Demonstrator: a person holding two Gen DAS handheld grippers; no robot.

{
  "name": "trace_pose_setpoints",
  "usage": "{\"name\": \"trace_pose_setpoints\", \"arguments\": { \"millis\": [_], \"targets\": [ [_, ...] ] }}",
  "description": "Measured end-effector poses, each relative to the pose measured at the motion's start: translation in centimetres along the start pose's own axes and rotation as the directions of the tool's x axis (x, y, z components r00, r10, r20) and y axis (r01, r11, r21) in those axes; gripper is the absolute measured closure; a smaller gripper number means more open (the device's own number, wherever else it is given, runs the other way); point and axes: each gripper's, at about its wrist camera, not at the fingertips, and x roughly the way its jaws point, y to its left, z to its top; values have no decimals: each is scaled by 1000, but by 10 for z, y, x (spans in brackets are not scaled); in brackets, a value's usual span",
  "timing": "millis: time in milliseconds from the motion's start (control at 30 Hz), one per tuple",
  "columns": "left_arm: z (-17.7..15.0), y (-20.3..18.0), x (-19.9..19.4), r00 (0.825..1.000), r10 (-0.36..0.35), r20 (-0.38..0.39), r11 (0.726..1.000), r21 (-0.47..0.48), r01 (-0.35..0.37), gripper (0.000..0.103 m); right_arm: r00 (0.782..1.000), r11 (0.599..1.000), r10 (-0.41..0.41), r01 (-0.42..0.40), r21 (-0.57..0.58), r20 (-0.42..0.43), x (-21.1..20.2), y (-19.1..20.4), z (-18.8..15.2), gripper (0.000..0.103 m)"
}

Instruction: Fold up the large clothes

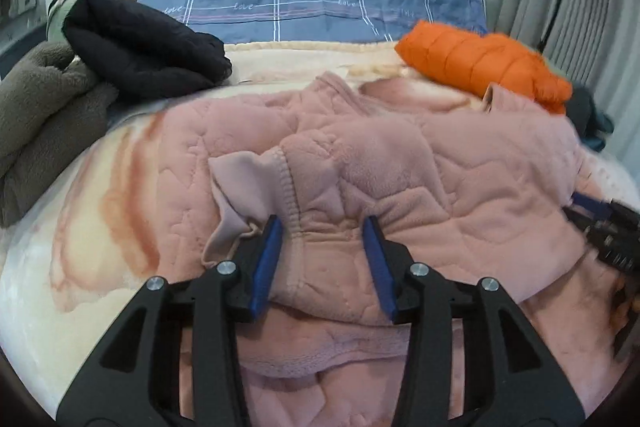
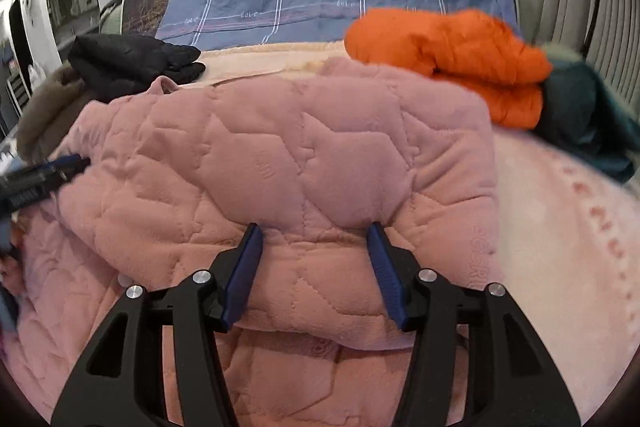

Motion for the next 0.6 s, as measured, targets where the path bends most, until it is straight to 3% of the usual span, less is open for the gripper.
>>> {"name": "trace_pose_setpoints", "arguments": {
  "millis": [100, 233, 367, 433, 500, 533, 600],
  "targets": [
    [2, 12, -10, 1000, -3, 9, 1000, -15, 3, 62, 1000, 1000, 16, -16, 17, 1, 3, -5, -1, 47],
    [6, 47, -38, 994, 67, 90, 986, -158, -53, 58, 999, 999, 29, -29, 26, 15, 1, -9, -3, 46],
    [18, 72, -39, 989, -107, 102, 969, -214, 127, 58, 1000, 1000, 24, -24, 20, 20, 2, -4, -3, 45],
    [24, 66, -31, 983, -160, 84, 969, -178, 173, 59, 999, 999, 27, -27, 22, 22, 2, -5, -4, 45],
    [28, 57, -21, 985, -167, 39, 975, -141, 171, 59, 999, 999, 28, -28, 22, 23, 2, -4, -4, 45],
    [29, 53, -12, 987, -163, 5, 978, -131, 163, 69, 999, 999, 28, -29, 23, 23, 2, -5, -4, 45],
    [34, 48, -5, 991, -129, -13, 985, -118, 127, 99, 999, 999, 29, -30, 23, 25, 1, -4, -4, 45]
  ]
}}
